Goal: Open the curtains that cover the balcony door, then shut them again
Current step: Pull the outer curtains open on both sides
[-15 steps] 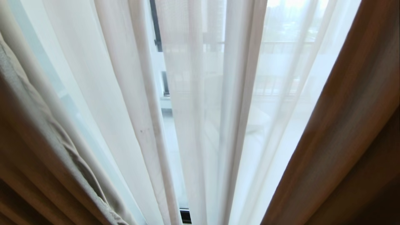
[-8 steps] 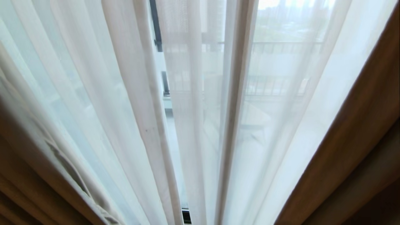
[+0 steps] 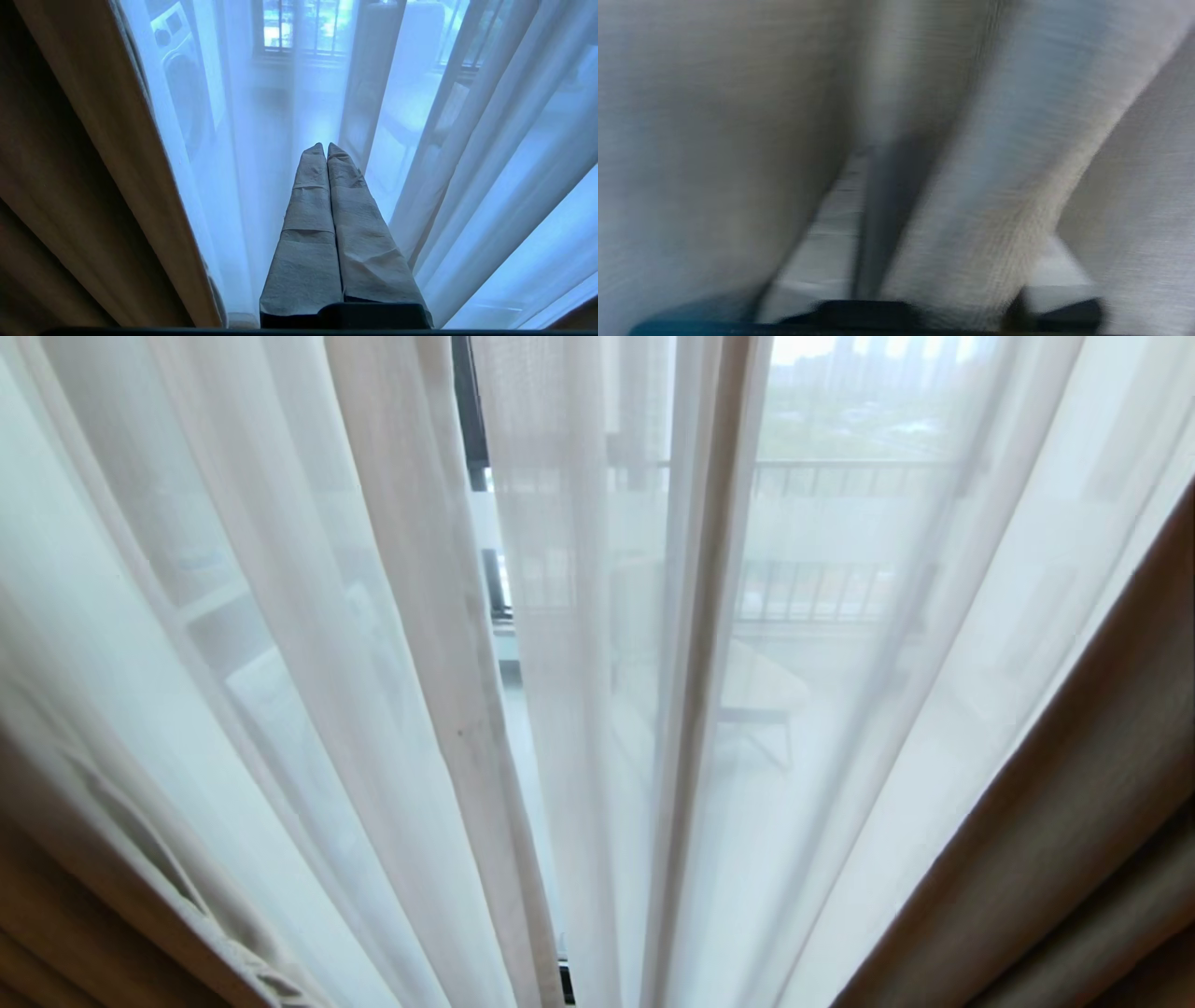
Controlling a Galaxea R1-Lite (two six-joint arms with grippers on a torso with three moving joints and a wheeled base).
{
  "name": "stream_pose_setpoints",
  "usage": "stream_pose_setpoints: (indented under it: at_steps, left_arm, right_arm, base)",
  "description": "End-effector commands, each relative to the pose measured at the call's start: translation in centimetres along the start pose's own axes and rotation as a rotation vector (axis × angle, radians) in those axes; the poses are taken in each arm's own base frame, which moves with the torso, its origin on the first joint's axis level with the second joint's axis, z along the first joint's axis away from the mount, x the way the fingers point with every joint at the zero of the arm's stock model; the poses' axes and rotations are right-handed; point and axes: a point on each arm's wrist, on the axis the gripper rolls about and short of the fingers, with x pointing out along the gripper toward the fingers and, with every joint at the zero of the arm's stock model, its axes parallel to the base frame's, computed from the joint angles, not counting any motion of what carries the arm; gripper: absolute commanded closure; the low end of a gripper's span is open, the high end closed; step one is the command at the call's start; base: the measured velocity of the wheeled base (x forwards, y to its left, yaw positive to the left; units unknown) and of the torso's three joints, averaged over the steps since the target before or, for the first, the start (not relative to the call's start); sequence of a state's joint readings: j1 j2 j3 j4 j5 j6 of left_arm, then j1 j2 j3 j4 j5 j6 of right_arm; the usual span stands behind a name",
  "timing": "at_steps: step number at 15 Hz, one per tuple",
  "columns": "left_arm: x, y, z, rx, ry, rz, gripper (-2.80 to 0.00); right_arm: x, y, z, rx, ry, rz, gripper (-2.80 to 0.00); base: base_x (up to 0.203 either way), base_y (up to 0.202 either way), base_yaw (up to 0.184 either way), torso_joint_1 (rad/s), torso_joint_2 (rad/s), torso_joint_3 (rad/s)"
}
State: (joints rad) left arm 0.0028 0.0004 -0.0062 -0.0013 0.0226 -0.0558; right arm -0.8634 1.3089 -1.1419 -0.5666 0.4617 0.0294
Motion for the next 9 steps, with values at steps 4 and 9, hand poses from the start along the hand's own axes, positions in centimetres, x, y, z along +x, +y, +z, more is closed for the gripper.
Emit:
stream_pose_setpoints:
  at_steps: [4,9]
  left_arm:
    - [0.0,0.0,0.0,-0.001,-0.001,0.001,0.0]
    - [0.0,0.0,0.0,-0.001,0.001,0.001,0.0]
  right_arm:
    - [-1.5,0.7,-0.4,0.004,0.011,-0.003,-2.8]
    - [-4.3,1.4,-1.0,-0.008,0.032,-0.038,-2.8]
  base:
    - [0.0,0.0,0.0,0.0,0.0,0.0]
    - [0.0,0.0,0.0,0.0,0.0,0.0]
